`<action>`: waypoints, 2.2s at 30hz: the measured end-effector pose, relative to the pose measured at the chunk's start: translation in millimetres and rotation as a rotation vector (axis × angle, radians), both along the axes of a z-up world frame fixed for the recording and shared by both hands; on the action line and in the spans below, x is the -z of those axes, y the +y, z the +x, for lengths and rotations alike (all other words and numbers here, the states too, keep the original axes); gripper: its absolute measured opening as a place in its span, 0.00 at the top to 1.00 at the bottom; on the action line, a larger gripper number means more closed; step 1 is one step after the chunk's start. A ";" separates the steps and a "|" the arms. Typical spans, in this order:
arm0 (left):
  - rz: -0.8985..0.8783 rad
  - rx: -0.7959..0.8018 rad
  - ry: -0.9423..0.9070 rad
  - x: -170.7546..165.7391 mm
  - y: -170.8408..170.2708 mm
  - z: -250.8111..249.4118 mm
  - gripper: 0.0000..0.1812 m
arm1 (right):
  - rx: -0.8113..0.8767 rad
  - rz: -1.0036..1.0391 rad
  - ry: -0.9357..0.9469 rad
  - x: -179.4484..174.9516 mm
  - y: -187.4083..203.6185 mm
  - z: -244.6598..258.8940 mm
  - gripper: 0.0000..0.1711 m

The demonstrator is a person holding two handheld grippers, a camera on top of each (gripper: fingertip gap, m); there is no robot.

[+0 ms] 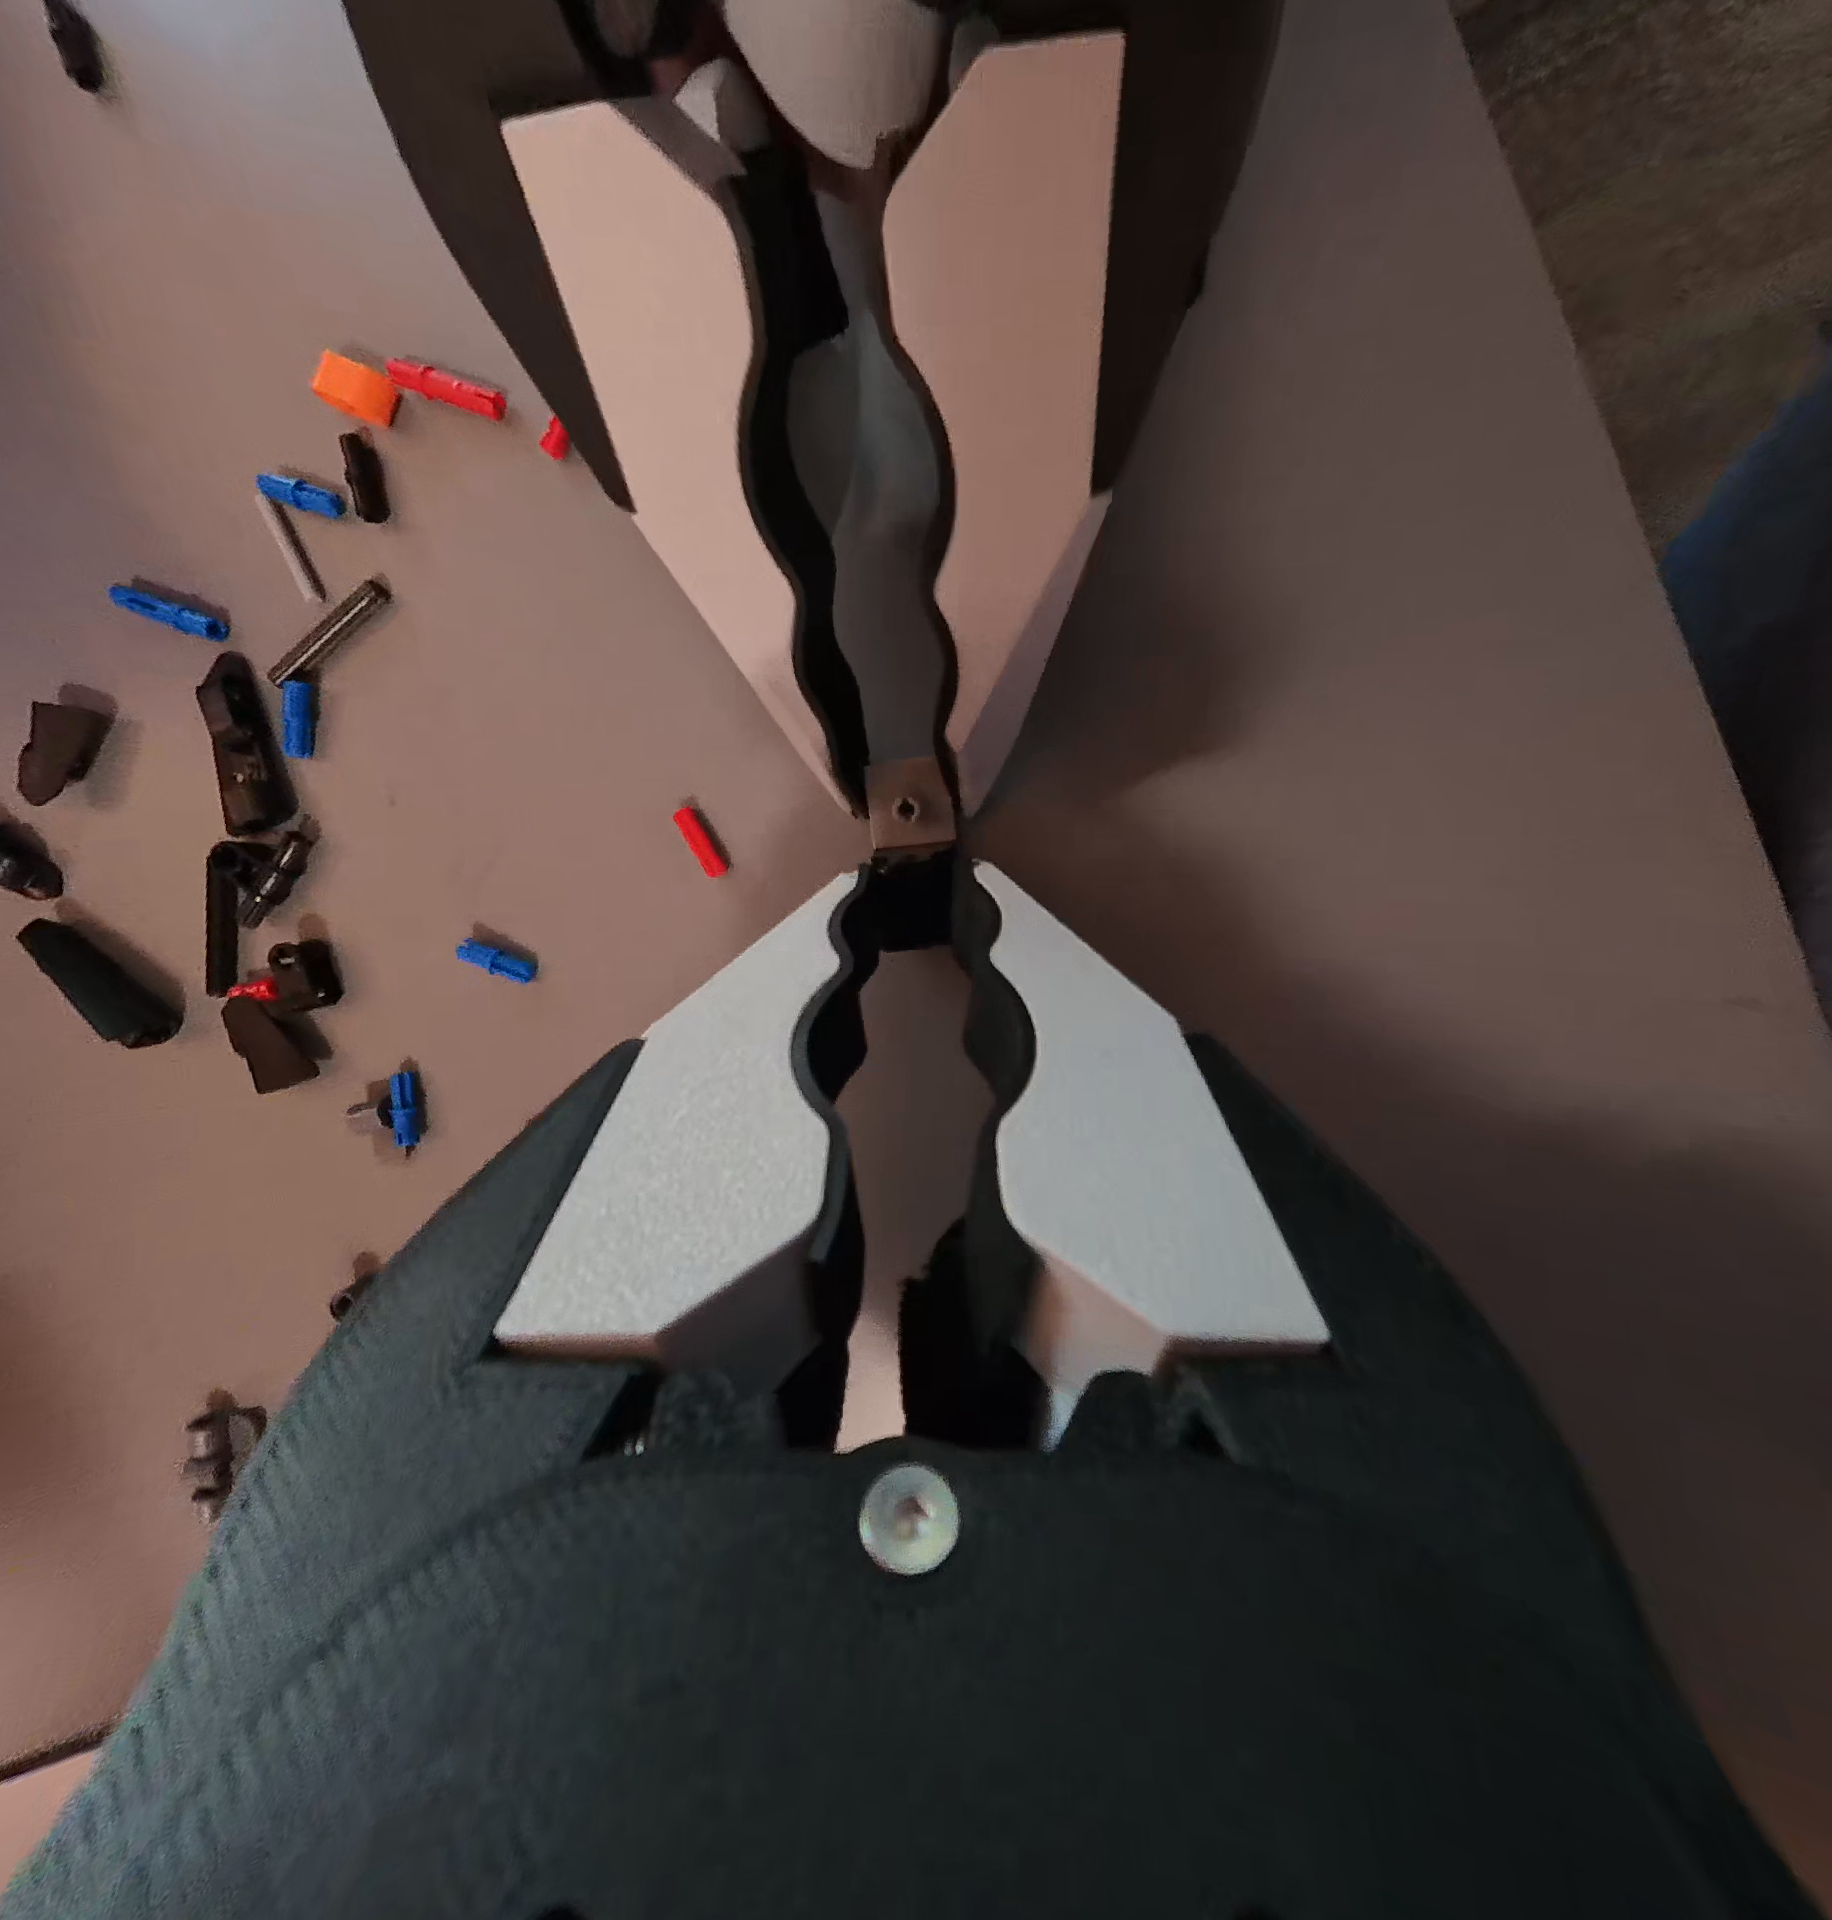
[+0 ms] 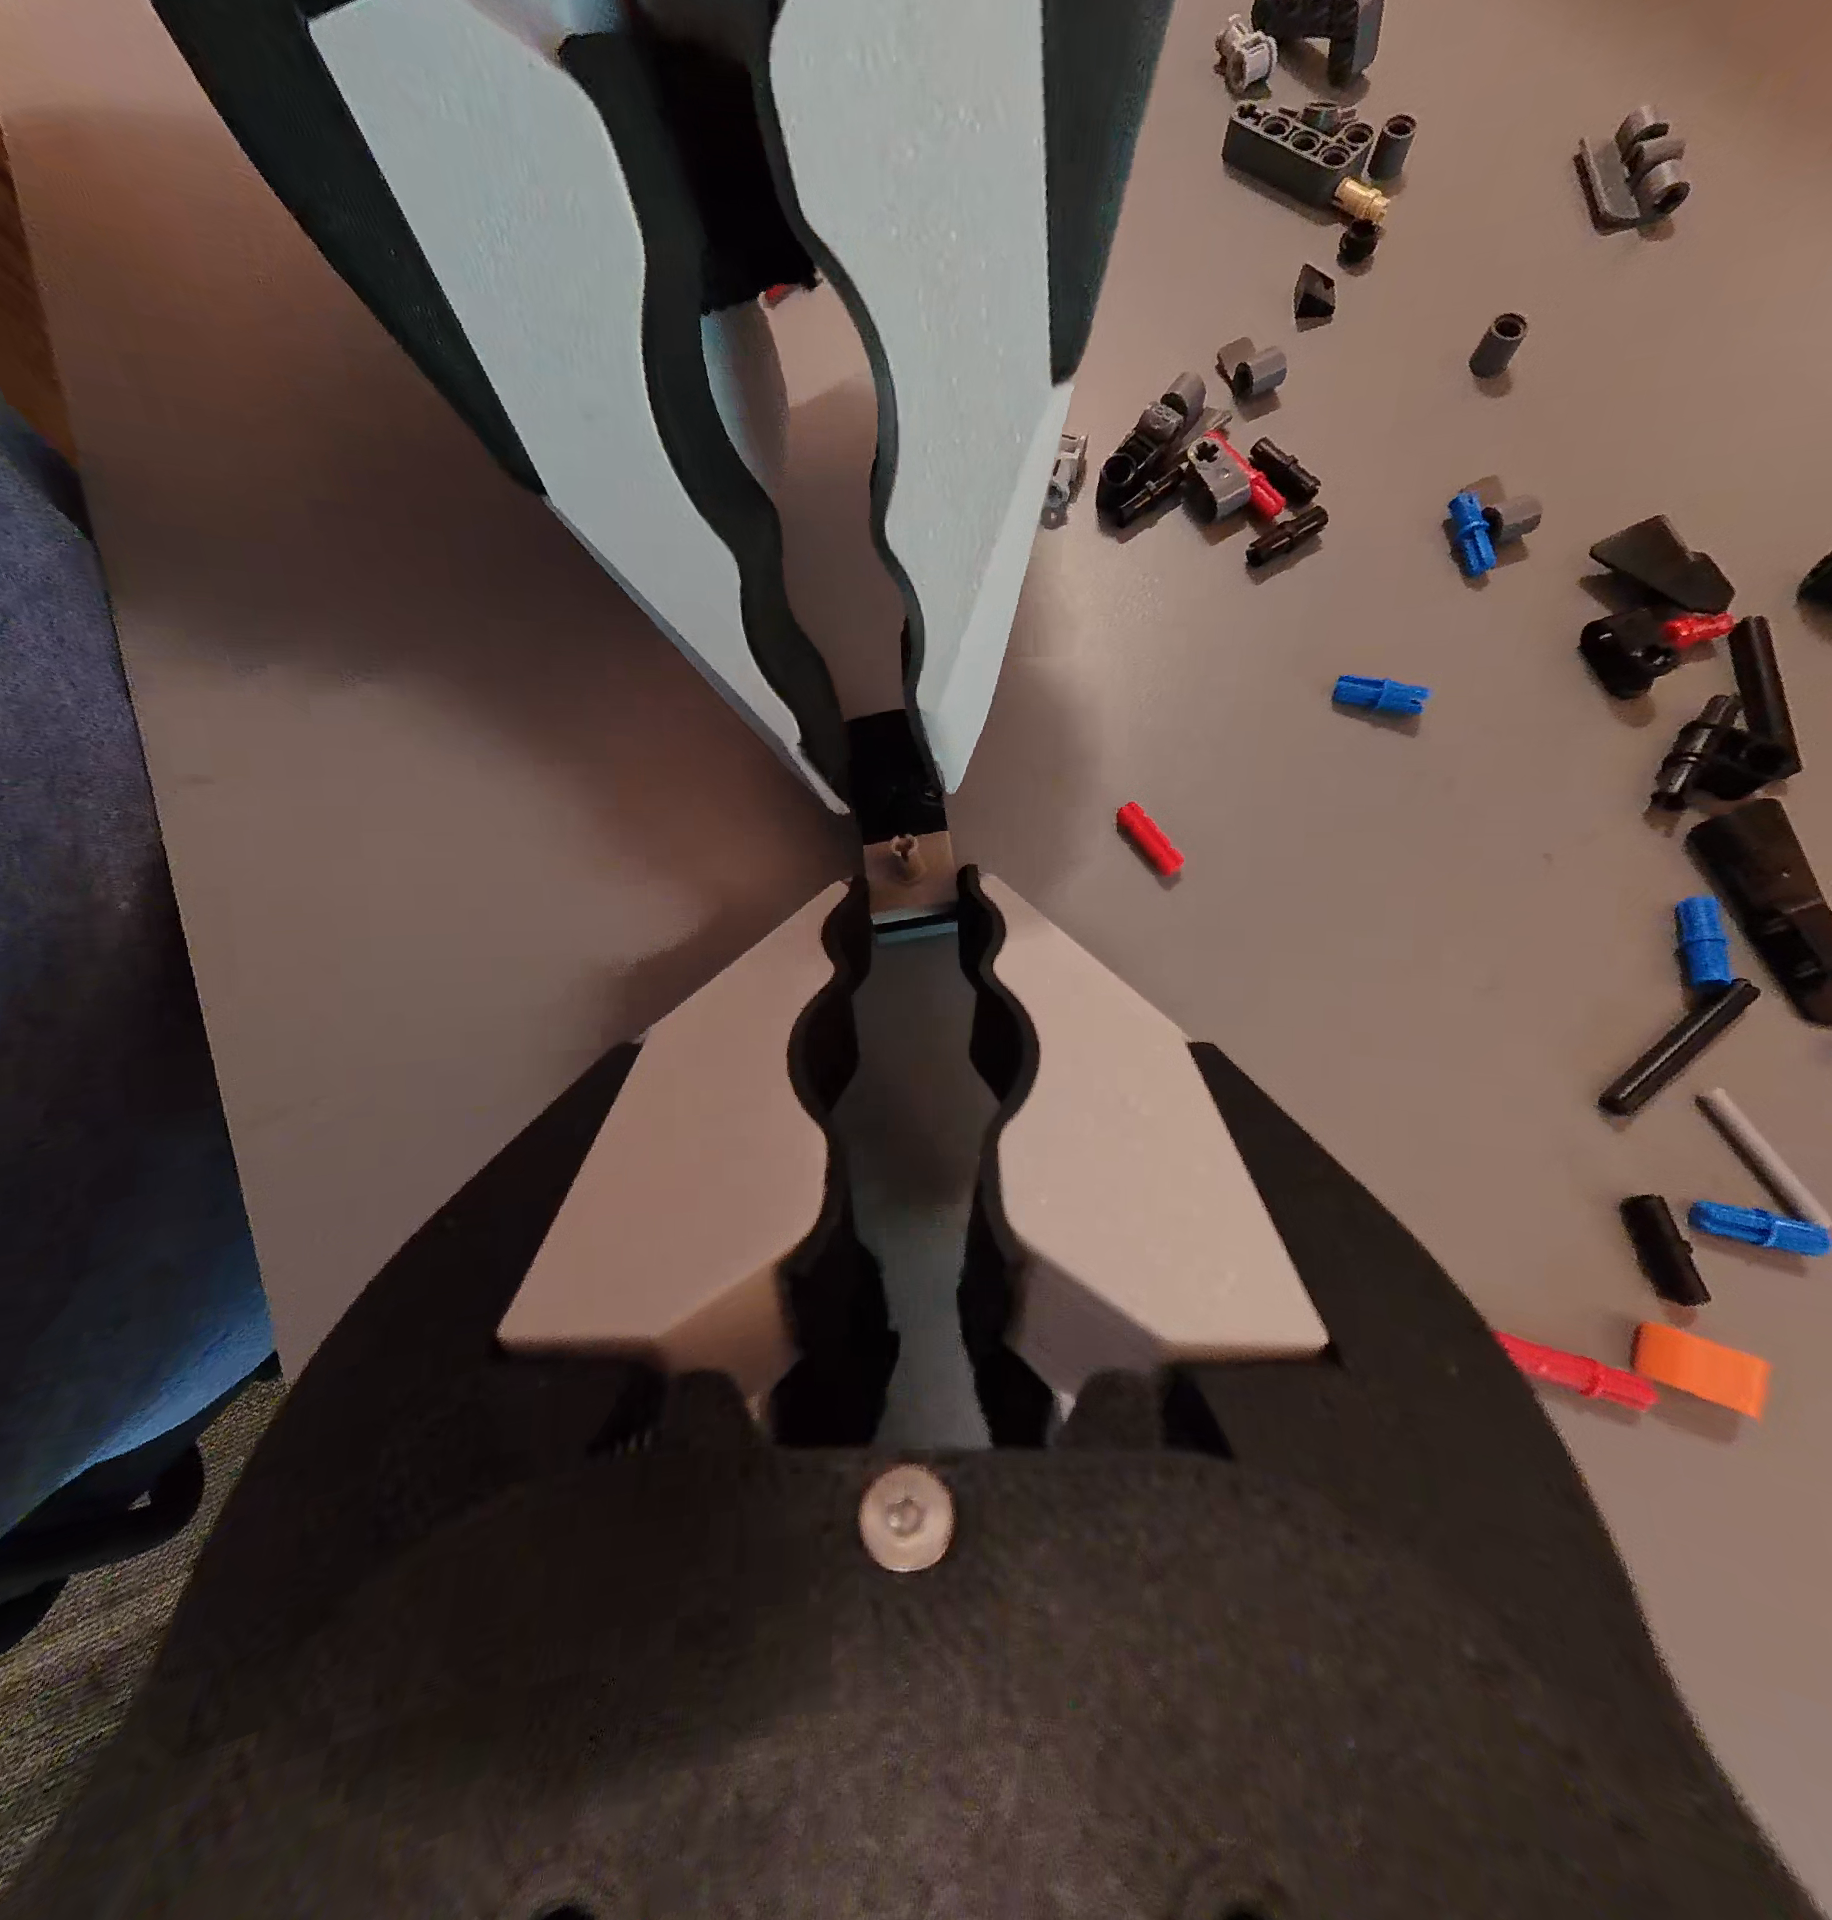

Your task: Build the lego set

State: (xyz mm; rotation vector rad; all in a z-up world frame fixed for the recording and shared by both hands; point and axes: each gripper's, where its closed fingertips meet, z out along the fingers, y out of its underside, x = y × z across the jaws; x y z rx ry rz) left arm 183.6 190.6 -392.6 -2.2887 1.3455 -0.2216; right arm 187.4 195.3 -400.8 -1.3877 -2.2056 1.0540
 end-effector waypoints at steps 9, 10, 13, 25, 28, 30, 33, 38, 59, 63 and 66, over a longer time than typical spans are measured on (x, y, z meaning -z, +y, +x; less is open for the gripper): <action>-0.004 -0.019 -0.024 0.2 1.9 2.2 0.93 | 0.002 -0.017 -0.008 -0.5 1.2 1.1 0.92; -0.005 -0.052 -0.059 -0.8 2.9 1.9 0.93 | 0.010 -0.026 -0.010 -0.9 2.3 1.2 0.92; 0.059 -0.131 -0.134 -17.1 9.8 -1.4 0.86 | 0.046 -0.126 0.002 -10.6 3.7 -2.5 0.92; 0.442 -0.128 -0.157 -94.3 10.5 -12.5 0.73 | -0.057 -1.023 0.035 -104.5 -2.9 -10.2 0.92; 0.495 -0.100 -0.164 -107.0 8.0 -8.3 0.77 | -0.145 -1.106 0.013 -116.3 -12.0 -8.5 0.92; 0.516 -0.094 -0.149 -111.1 7.2 -8.7 0.79 | -0.200 -1.161 -0.006 -121.6 -17.4 -6.8 0.92; 0.514 -0.074 -0.176 -116.7 1.4 -5.0 0.83 | -0.249 -1.220 -0.005 -127.9 -21.0 -6.7 0.92; 0.483 -0.043 -0.186 -121.7 -8.0 -4.9 0.84 | -0.298 -1.256 -0.014 -133.5 -29.9 -6.0 0.92; 0.429 -0.102 -0.197 -141.0 -13.6 -11.8 0.86 | -0.347 -1.337 0.041 -155.0 -30.8 -12.1 0.92; 0.451 -0.102 -0.210 -158.2 -13.2 -14.1 0.85 | -0.407 -1.412 0.146 -170.9 -31.2 -15.5 0.92; 0.489 -0.084 -0.211 -168.5 -13.9 -13.6 0.84 | -0.454 -1.463 0.195 -177.8 -34.1 -18.4 0.92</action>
